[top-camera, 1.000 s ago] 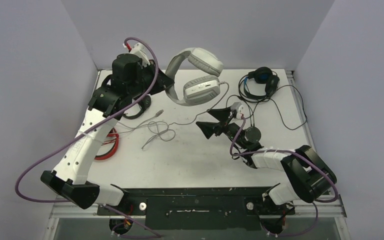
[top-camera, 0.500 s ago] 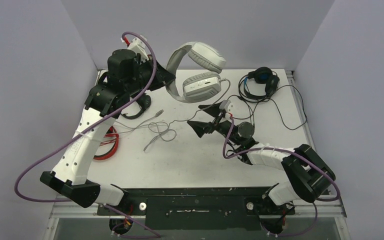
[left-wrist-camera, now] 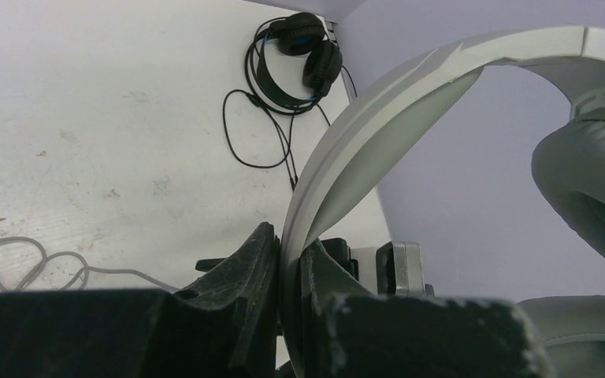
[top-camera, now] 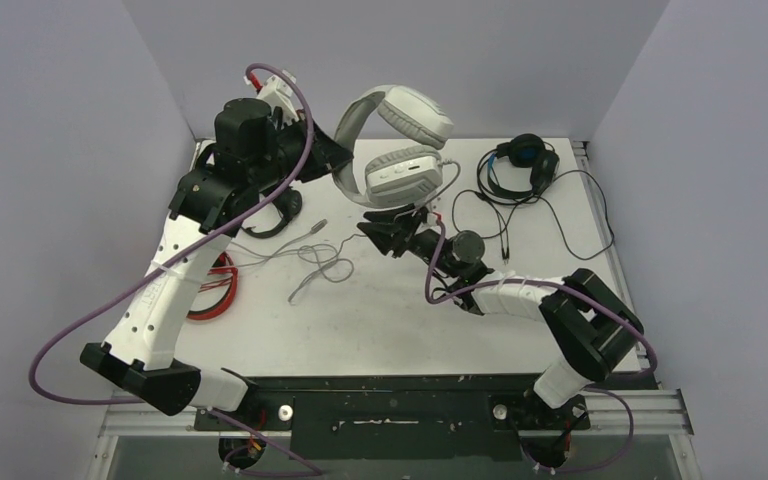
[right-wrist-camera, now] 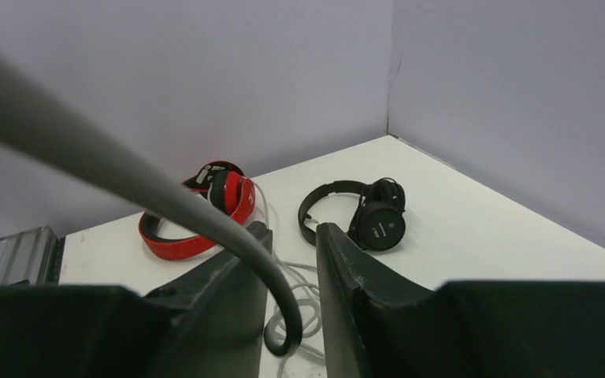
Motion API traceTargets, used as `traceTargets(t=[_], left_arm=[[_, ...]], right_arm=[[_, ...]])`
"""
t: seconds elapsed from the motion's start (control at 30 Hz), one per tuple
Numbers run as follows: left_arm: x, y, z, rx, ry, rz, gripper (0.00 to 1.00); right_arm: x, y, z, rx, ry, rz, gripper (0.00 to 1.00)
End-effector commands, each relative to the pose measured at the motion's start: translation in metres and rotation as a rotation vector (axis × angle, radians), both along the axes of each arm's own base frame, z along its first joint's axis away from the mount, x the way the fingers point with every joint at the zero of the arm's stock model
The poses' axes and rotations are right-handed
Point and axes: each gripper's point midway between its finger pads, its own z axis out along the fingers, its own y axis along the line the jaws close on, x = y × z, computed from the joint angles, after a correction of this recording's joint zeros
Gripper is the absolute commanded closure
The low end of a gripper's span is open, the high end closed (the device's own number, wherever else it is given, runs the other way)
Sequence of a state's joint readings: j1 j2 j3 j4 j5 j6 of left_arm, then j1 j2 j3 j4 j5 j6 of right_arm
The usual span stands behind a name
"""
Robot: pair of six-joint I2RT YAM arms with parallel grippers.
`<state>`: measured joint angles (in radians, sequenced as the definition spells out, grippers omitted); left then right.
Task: Wrap the headphones
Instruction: Wrap the headphones cable around the headphones.
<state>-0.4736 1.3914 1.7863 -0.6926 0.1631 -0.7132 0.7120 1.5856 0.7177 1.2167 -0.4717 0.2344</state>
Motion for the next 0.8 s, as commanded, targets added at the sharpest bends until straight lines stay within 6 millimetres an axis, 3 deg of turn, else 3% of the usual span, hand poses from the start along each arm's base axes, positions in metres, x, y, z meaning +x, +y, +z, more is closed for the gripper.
traceTargets(t=[0.0, 0.13, 0.27, 0.33, 0.53, 0.63, 0.7, 0.77], left_arm=[[-0.017, 0.001, 0.053, -0.100, -0.126, -0.057, 1.00], [-0.038, -0.007, 0.050, -0.090, -0.143, -0.229, 1.00], [-0.058, -0.010, 0.027, -0.007, -0.157, -0.375, 1.00], [-0.060, -0.002, 0.012, 0.052, -0.145, -0.363, 1.00], [-0.046, 0.026, -0.010, 0.224, -0.210, -0.248, 1.00], [-0.022, 0.067, -0.029, 0.417, -0.213, -0.042, 1.00], [-0.014, 0.084, -0.042, 0.529, -0.222, 0.010, 1.00], [-0.012, 0.088, -0.053, 0.610, -0.246, 0.006, 1.00]], right_arm=[[0.007, -0.024, 0.012, 0.102, 0.002, -0.040, 0.78], [0.011, -0.067, 0.001, 0.151, 0.070, -0.060, 0.90], [0.018, -0.100, -0.004, 0.081, 0.087, -0.166, 0.99], [0.017, -0.114, 0.011, 0.053, 0.058, -0.229, 1.00], [0.024, -0.155, 0.051, 0.000, 0.055, -0.464, 1.00], [0.024, -0.177, 0.072, -0.041, 0.035, -0.576, 1.00], [0.023, -0.183, 0.080, -0.093, 0.044, -0.612, 1.00], [0.024, -0.181, 0.091, -0.155, 0.041, -0.621, 1.00]])
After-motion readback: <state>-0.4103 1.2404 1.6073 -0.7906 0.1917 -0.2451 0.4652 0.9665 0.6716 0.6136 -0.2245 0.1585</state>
